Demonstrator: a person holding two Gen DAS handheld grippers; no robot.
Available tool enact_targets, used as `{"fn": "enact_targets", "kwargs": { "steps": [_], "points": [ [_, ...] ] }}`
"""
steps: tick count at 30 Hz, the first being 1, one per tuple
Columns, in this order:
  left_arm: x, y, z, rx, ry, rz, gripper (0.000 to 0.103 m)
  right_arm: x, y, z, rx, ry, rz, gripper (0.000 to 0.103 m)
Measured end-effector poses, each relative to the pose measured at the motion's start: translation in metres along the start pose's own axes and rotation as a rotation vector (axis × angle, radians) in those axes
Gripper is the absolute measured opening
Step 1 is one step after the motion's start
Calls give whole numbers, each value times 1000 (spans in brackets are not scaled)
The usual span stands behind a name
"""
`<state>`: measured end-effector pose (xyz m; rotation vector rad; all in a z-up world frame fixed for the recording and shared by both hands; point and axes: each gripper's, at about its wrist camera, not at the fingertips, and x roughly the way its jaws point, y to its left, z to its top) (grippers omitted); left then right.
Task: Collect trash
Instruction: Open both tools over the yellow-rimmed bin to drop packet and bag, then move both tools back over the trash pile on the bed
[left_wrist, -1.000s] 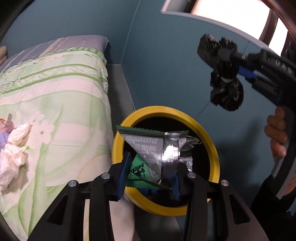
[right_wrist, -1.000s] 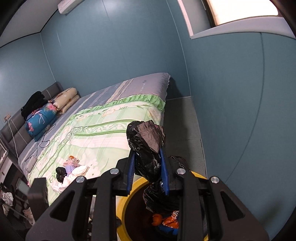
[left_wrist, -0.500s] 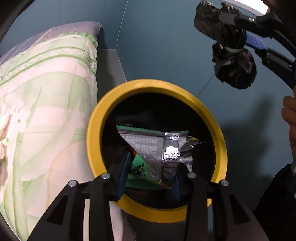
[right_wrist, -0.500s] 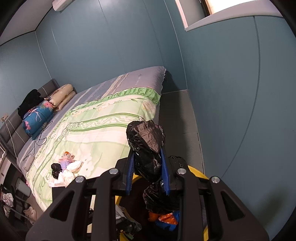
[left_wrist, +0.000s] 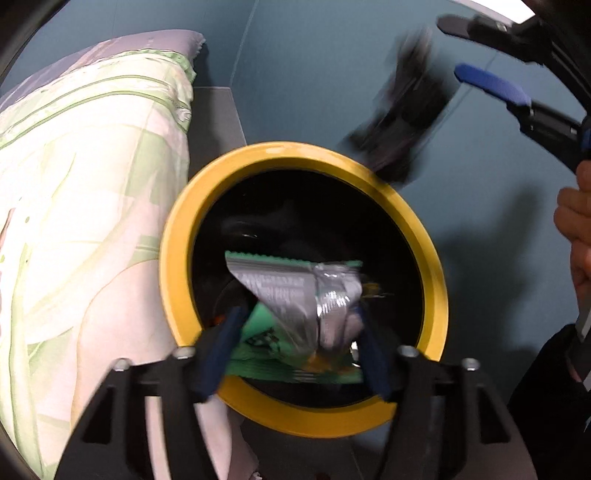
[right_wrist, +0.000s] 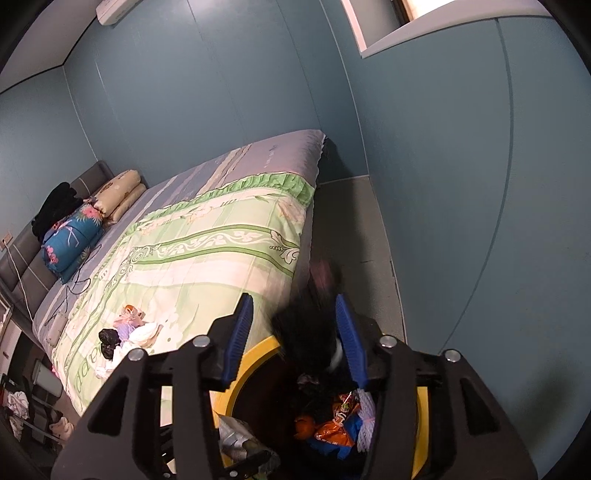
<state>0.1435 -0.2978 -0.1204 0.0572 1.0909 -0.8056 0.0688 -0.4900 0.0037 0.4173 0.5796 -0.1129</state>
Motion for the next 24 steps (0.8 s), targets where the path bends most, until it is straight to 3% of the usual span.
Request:
{"fn": "enact_targets", "kwargs": {
  "steps": [14, 24],
  "points": [
    [-15, 6, 1, -2, -27, 6, 63, -1, 1, -1, -5, -11, 11, 44],
    [-58, 47, 15, -44, -95, 105, 63, 4, 33, 5, -71, -17, 78, 45]
  ]
}}
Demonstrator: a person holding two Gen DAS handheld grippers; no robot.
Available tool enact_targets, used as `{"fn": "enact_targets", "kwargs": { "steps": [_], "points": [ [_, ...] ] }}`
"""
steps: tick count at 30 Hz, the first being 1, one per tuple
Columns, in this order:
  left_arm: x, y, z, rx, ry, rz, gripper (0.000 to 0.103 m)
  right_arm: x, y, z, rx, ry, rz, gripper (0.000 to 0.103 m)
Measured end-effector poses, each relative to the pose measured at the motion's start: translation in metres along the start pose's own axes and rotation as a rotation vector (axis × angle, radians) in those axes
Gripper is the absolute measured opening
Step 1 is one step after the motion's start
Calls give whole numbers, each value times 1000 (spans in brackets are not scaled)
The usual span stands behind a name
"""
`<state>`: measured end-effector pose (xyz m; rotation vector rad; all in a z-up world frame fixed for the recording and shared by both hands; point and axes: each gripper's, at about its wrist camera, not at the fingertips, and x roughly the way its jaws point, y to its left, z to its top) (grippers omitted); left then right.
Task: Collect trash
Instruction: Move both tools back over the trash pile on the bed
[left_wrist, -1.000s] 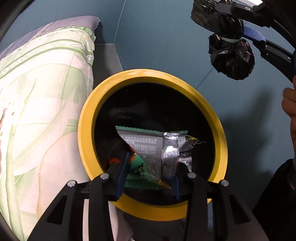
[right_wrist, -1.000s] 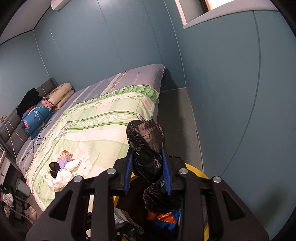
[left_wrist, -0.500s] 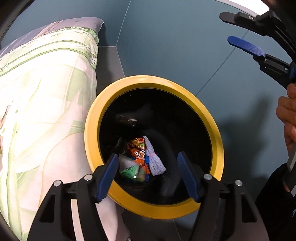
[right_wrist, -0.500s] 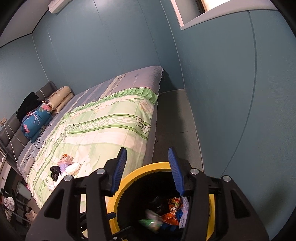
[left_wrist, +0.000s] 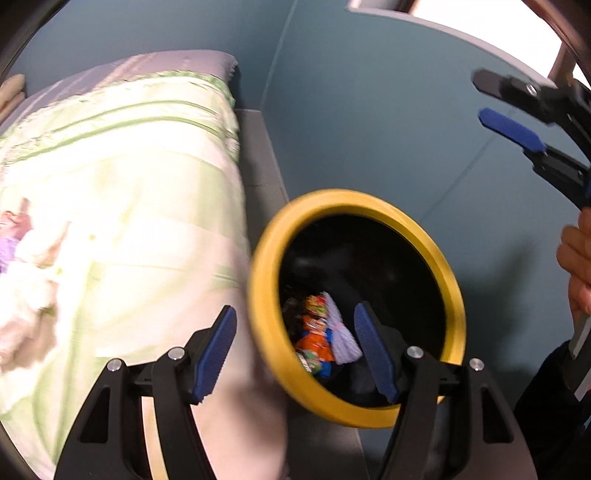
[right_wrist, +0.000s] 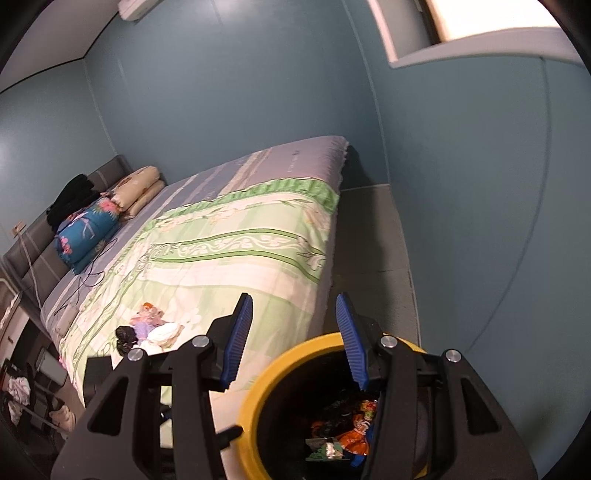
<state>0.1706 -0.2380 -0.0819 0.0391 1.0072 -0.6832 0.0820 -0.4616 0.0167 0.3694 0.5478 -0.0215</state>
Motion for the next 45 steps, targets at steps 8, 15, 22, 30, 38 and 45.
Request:
{"fn": "enact_targets", "kwargs": {
  "steps": [8, 15, 22, 30, 38, 45],
  "points": [
    [-44, 52, 18, -62, -86, 94, 68, 21, 63, 15, -103, 18, 88, 47],
    [-73, 118, 4, -133, -133, 210, 74, 63, 136, 22, -201, 65, 180, 51],
    [-98, 191, -27, -273, -162, 265, 76, 127, 207, 8, -282, 160, 260, 51],
    [-107, 250, -61, -381, -150, 303, 77, 185, 253, -14, -324, 246, 297, 51],
    [-106, 282, -80, -430, -137, 303, 77, 236, 276, -35, -332, 335, 310, 51],
    [-100, 303, -84, -449, -132, 282, 77, 289, 287, -49, -280, 444, 350, 51]
  ]
}}
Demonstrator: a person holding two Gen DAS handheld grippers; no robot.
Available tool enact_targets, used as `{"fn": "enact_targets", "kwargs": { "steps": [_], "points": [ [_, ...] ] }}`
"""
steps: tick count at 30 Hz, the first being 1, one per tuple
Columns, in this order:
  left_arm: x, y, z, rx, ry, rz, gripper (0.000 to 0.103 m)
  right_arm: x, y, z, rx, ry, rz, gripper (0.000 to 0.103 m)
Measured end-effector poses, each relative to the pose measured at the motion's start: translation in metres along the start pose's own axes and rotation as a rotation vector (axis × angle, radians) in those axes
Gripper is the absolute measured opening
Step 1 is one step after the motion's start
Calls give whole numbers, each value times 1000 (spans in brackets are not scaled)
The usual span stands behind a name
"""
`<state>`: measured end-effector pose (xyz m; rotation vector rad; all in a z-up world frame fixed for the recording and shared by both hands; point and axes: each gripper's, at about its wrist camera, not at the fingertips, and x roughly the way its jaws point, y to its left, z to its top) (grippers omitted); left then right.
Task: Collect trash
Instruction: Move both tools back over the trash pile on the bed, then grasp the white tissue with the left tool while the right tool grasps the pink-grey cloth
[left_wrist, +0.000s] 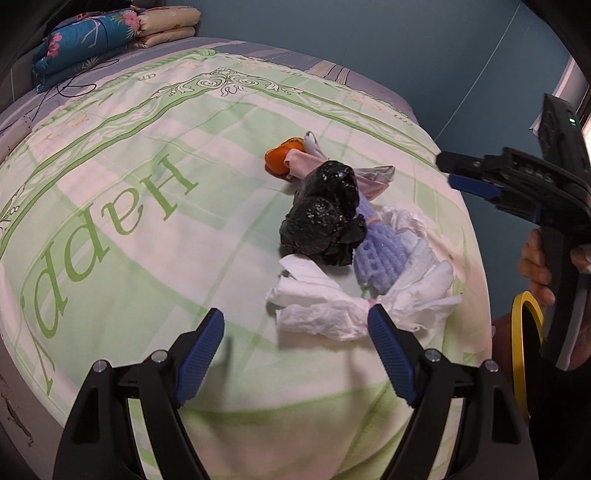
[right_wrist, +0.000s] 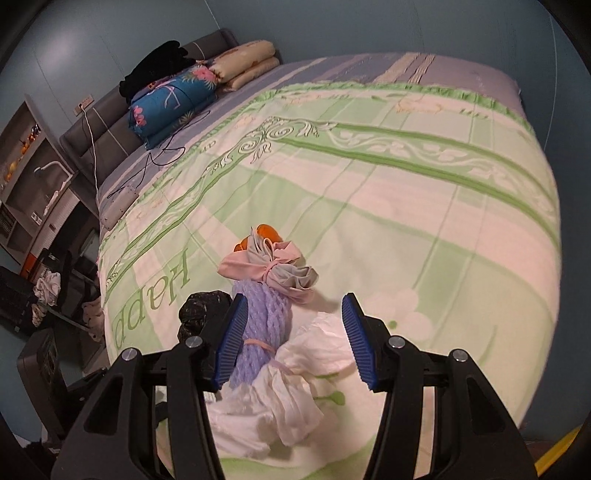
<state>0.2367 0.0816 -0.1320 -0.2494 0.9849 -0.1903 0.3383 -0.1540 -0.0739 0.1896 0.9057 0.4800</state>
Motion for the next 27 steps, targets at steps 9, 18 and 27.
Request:
{"fn": "enact_targets", "kwargs": {
  "steps": [9, 18, 27],
  "points": [
    [19, 2, 7, 28, 18, -38, 77, 58, -5, 19, 65, 112, 18, 51],
    [37, 2, 12, 31, 40, -85, 76, 92, 13, 22, 4, 195, -20, 50],
    [40, -12, 9, 108, 43, -84, 39, 108, 16, 21, -26, 231, -40, 15]
  ]
}}
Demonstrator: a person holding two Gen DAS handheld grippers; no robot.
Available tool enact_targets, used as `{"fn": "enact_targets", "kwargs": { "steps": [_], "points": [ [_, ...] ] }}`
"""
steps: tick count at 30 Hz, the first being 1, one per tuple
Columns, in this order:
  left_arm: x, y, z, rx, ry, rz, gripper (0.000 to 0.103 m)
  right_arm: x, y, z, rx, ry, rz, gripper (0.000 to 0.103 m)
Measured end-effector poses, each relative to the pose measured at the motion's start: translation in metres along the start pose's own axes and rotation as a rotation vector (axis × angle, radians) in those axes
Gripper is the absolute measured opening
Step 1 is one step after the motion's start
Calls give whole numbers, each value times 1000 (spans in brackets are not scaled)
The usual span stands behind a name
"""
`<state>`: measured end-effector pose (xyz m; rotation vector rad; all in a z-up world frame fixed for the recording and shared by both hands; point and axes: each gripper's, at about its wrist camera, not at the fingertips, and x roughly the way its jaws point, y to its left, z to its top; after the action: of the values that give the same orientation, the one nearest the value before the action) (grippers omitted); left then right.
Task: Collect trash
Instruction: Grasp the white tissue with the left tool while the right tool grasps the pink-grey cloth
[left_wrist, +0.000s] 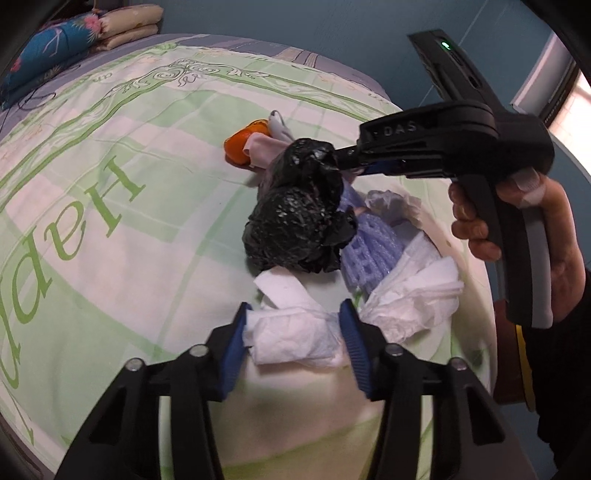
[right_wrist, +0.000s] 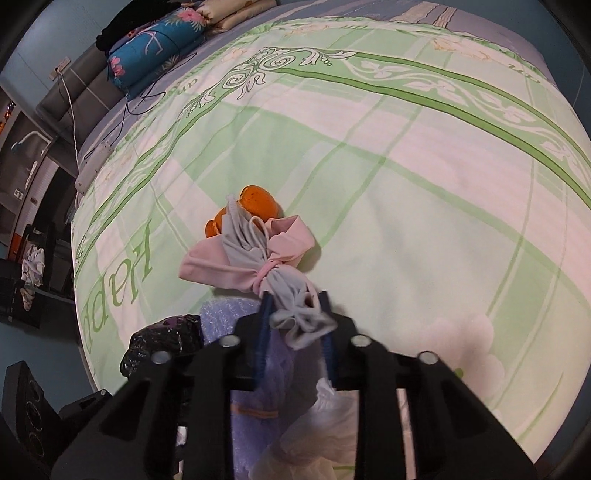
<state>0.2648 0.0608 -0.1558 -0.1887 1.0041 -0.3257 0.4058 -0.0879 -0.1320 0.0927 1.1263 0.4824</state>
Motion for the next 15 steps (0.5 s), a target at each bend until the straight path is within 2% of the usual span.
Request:
{"fn": "enact_targets", "kwargs": {
  "steps": [2, 5, 15],
  "points": [
    [0, -4, -1, 21, 3, 3, 30, 0, 2, 0, -8, 5, -1, 11],
    [-3, -8, -4, 42, 3, 9, 25, -3, 5, -3, -33, 1, -5, 9],
    [-20, -17, -11, 56, 0, -3, 22, -30, -2, -9, -13, -48, 12, 7]
  ]
}}
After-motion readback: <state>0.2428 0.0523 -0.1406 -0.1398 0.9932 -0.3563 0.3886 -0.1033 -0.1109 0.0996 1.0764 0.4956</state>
